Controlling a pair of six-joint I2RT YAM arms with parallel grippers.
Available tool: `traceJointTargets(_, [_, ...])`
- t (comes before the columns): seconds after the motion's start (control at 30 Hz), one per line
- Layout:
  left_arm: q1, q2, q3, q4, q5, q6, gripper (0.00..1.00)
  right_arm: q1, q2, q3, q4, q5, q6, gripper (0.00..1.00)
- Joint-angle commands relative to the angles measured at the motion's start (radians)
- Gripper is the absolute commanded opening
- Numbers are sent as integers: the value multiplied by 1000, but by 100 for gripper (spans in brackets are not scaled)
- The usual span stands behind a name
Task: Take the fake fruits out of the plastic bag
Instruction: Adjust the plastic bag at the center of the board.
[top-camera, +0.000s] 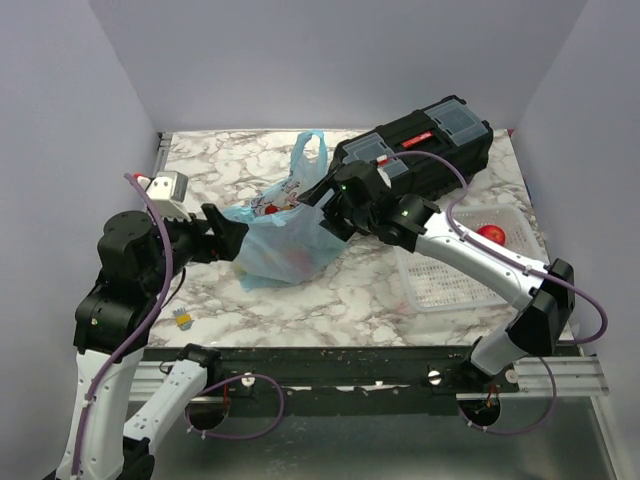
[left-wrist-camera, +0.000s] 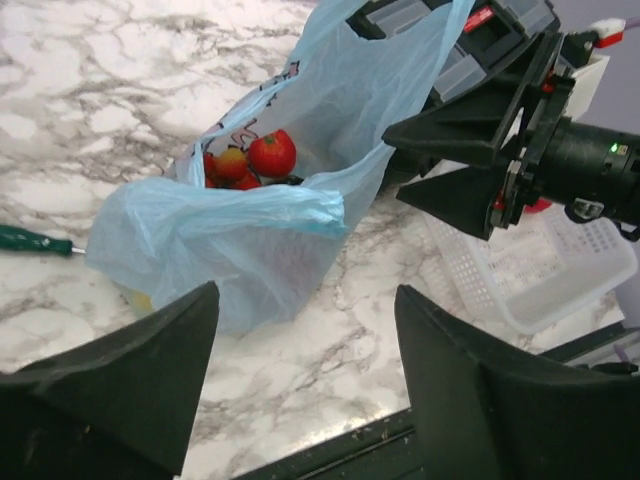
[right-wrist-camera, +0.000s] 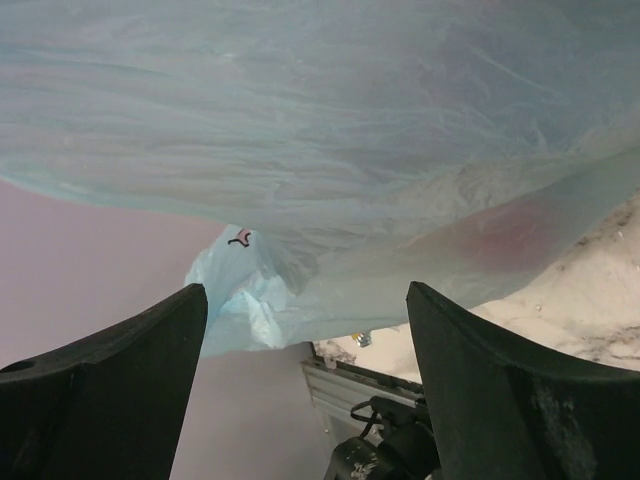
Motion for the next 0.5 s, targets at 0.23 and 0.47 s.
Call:
traceJointTargets(0.23, [-1, 128, 24, 127, 87, 257, 99, 64, 139, 180, -231, 142, 143, 84])
traceJointTargets(0.47, [-25, 149, -70, 204, 82, 246, 94, 89, 209, 235, -299, 192, 228, 84])
